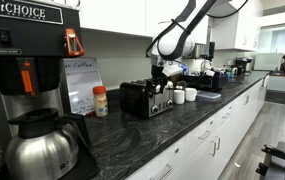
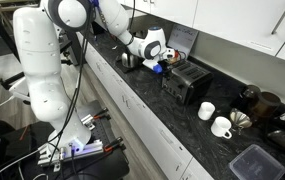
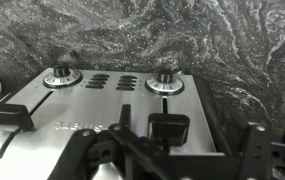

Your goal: Push down the toaster lever to the left.

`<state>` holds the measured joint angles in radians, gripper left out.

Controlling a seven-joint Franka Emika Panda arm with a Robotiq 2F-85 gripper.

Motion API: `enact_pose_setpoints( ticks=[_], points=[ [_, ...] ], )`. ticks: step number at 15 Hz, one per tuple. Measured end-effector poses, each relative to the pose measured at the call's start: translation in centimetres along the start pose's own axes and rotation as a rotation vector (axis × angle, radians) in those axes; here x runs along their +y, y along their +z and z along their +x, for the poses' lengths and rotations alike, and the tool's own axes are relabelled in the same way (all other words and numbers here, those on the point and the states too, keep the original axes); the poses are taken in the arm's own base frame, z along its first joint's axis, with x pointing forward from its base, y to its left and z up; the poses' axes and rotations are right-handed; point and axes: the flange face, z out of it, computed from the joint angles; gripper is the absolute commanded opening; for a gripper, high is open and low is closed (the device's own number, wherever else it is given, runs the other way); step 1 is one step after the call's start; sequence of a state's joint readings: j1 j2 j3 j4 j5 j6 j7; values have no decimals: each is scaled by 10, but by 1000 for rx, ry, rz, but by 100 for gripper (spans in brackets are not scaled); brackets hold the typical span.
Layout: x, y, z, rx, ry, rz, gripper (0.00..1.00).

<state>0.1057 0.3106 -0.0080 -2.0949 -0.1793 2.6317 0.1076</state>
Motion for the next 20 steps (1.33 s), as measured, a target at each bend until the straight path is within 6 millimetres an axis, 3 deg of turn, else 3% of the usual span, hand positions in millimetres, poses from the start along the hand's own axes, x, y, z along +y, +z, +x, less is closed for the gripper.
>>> enact_pose_setpoints(
  ticks=[6, 7, 20],
  points=[
    [2, 4, 1, -4, 1, -1, 16],
    [5, 4, 1, -4, 4, -3, 12],
    [9, 11, -5, 12, 26, 20, 12]
  ],
)
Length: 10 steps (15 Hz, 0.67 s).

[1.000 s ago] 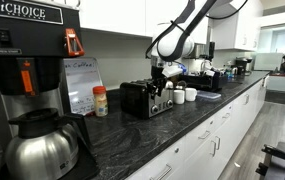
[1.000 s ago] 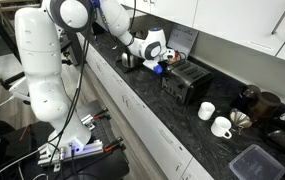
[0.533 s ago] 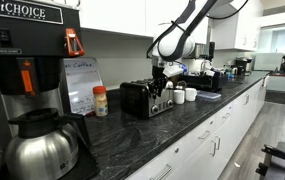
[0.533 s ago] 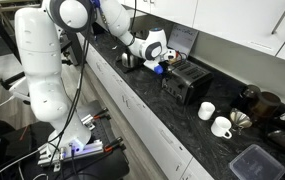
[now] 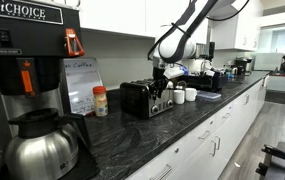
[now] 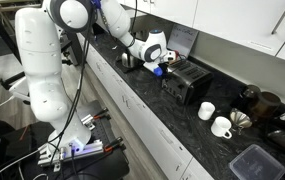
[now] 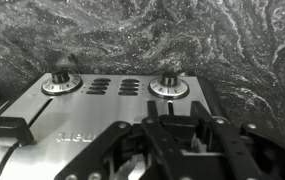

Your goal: Push down the toaster lever to the left.

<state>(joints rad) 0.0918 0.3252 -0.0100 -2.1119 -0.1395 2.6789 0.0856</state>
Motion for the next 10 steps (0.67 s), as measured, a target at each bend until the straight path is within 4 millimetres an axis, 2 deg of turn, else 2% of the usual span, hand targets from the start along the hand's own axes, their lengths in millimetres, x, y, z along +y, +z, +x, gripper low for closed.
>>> enact_pose_setpoints(
  ticks=[4, 10],
  points=[
    [1, 11, -5, 15, -9, 13, 12],
    [1, 43, -14, 20, -27, 26, 12]
  ],
)
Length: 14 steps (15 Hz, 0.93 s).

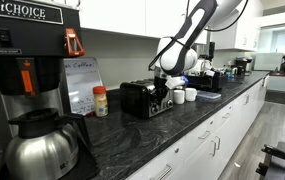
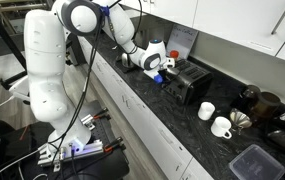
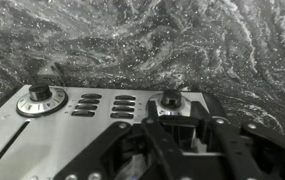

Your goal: Push down the toaster lever to the left.

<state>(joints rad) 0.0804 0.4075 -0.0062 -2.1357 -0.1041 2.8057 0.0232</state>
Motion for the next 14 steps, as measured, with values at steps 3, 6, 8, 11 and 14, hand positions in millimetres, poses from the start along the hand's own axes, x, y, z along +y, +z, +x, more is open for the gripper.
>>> enact_pose_setpoints(
  ticks=[3, 6, 8, 11, 14],
  points=[
    [0, 6, -2, 3, -6, 3, 12],
    [0, 6, -2, 3, -8, 3, 12],
    [0, 6, -2, 3, -9, 3, 12],
    [0, 6, -2, 3, -10, 3, 12],
    [0, 6, -2, 3, -10, 3, 12]
  ],
)
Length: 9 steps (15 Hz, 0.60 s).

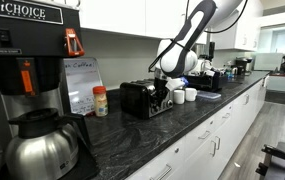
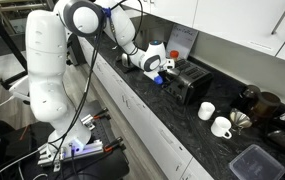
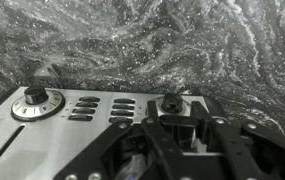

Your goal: Push down the toaster lever to the left.

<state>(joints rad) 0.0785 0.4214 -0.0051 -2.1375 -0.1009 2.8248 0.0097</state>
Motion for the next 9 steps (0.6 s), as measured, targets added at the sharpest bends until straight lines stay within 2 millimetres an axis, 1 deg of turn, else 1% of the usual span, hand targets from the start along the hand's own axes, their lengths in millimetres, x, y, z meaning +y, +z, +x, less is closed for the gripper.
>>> enact_pose_setpoints(
  ticks=[1, 2, 3, 4, 6, 7, 9],
  points=[
    [0, 0, 0, 0, 0, 0, 62],
    [0, 0, 0, 0, 0, 0, 64],
    [0, 1, -1, -4, 0, 0, 69],
    [-1, 8, -10, -33, 0, 1, 78],
    [-3, 26, -33, -93, -2, 6, 90],
    [-4, 34, -44, -119, -3, 8, 98],
    [-6, 47, -59, -157, -4, 12, 100]
  ],
)
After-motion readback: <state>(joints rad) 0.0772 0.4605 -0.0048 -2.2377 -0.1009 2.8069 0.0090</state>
